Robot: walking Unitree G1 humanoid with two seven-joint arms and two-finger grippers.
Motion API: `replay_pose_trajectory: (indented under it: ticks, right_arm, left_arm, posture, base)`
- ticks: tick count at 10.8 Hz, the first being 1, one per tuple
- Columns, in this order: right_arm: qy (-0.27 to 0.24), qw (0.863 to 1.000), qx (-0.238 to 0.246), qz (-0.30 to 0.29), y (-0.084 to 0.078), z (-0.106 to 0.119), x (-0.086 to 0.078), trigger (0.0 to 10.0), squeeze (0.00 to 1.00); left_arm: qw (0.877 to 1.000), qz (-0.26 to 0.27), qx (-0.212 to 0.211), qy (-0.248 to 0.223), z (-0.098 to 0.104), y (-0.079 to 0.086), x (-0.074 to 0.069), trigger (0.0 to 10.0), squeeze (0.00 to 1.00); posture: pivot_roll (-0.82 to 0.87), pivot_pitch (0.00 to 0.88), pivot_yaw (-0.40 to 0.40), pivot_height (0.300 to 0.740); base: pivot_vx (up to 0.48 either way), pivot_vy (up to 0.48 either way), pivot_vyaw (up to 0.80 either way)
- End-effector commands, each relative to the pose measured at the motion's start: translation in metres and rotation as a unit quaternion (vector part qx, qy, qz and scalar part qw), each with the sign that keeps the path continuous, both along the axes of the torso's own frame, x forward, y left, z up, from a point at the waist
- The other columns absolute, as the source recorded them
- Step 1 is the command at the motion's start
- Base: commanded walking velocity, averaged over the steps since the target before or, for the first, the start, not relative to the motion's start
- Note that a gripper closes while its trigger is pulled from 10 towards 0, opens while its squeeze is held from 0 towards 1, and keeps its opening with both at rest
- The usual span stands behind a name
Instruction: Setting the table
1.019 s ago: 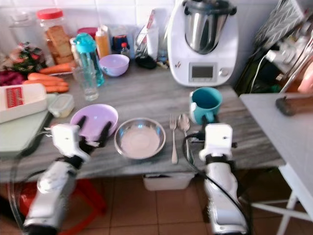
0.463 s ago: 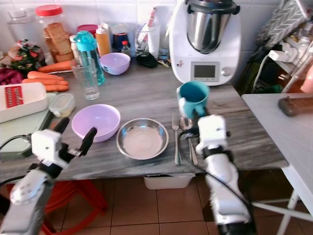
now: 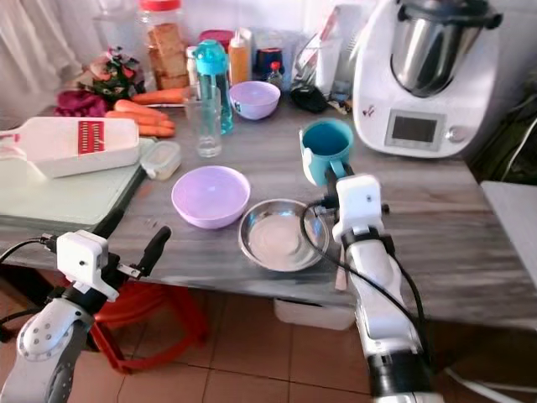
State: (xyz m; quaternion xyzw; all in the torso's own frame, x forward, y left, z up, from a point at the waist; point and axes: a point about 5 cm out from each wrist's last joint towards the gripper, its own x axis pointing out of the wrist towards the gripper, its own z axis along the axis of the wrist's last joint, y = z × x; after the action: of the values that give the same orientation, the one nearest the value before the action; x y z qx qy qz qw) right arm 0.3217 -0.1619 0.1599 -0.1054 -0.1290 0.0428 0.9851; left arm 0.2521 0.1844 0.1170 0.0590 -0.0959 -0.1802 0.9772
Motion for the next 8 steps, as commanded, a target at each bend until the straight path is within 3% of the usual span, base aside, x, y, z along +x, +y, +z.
replay_pose_trajectory:
  ticks: [1,3,5,8]
  right_arm:
    - [-0.008,1.0,0.012,-0.004,-0.001,0.007,0.006,10.0,0.0]
    - [0.005,1.0,0.021,0.0,0.001,0.007,0.013,10.0,0.0]
    - [0.032,0.999,0.016,0.001,-0.006,0.006,0.026,10.0,0.0]
    - [0.044,0.998,0.025,0.037,0.0,0.004,0.037,10.0,0.0]
  left_arm:
    - [1.0,-0.023,0.004,-0.014,0.008,-0.006,0.002,10.0,0.0]
    - [0.995,-0.096,-0.002,-0.013,0.01,-0.016,-0.005,10.0,0.0]
    - [0.993,-0.118,-0.016,0.009,0.005,-0.019,-0.011,10.0,0.0]
    - [0.991,-0.136,-0.01,0.015,0.003,-0.021,-0.011,10.0,0.0]
  posture:
    - [0.0,0.038,-0.016,0.74]
    - [0.0,0.055,-0.016,0.74]
    - [0.0,0.059,-0.017,0.74]
    - [0.01,0.065,-0.011,0.74]
  base:
    - [0.0,0.0,0.0]
    - [0.0,0.0,0.0]
    - [0.0,0.0,0.0]
    - [0.0,0.0,0.0]
